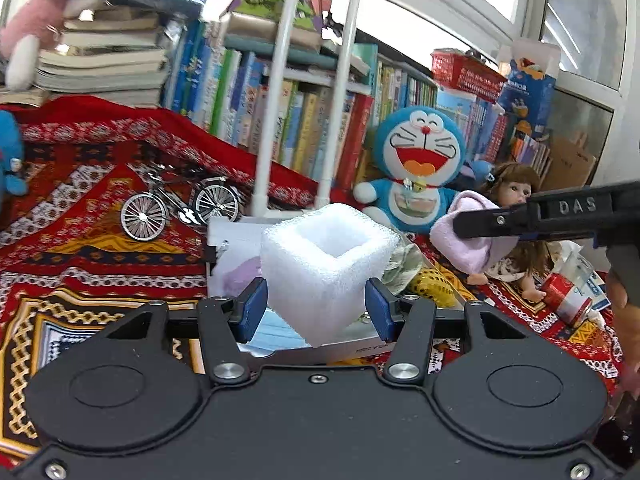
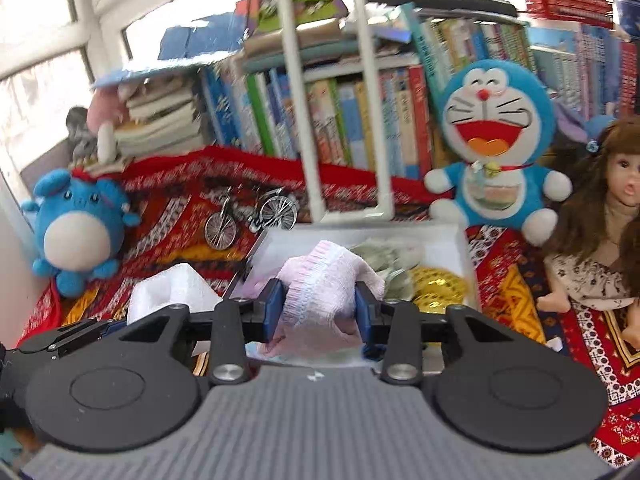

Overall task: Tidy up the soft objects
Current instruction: 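Carry the foam cube into the tray with the left gripper while the right carries the pink sock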

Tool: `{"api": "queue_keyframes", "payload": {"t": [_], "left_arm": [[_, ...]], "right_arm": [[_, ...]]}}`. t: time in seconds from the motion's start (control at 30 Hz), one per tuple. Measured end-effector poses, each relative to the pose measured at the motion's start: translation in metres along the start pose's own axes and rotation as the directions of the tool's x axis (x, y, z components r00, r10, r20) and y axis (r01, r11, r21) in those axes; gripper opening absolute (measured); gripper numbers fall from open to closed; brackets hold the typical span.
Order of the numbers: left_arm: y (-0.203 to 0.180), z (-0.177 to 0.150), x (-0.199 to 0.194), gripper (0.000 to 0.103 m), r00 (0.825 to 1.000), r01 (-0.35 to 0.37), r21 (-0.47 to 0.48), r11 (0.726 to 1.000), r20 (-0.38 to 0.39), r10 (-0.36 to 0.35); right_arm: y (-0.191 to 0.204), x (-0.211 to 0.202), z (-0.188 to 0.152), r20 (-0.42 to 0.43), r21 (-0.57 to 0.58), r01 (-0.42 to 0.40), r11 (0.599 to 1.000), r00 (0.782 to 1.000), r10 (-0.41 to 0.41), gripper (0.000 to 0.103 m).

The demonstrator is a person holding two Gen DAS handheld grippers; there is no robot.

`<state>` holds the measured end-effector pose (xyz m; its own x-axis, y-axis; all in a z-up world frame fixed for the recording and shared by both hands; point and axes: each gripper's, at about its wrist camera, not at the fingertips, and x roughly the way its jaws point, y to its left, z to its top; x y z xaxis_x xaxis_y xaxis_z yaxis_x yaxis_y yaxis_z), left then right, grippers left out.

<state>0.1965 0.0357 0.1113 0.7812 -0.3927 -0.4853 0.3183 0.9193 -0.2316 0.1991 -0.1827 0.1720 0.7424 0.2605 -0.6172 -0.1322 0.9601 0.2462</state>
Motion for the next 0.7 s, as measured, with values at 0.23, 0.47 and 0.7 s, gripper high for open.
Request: {"api": "queue_keyframes", "payload": {"t": [0.23,0.47,0.7], "left_arm": [[0.004,0.002,0.025,0.051,0.997,0.001,-0.022,1.000,-0.077,-0.003],[0.009,-0.005,0.046,0.051,0.993,-0.037,-0.006,0.999,-0.113,0.036],[0.010,-0.012,0.065,0.050,0.986,-0.050,0.015,0.999,-0.160,0.052]], "right_arm": [[-0.035,0.007,-0.011,-0.028,0.049,0.041,0.998,0.999,-0.040,0.044],[-0.061,0.019,-0.032,0.032,0.096,-0.034,0.995,0.999,0.031,0.044],[-0.072,0.047,-0.045,0.016,0.144,-0.070,0.987,0.998,0.068,0.044]]}}
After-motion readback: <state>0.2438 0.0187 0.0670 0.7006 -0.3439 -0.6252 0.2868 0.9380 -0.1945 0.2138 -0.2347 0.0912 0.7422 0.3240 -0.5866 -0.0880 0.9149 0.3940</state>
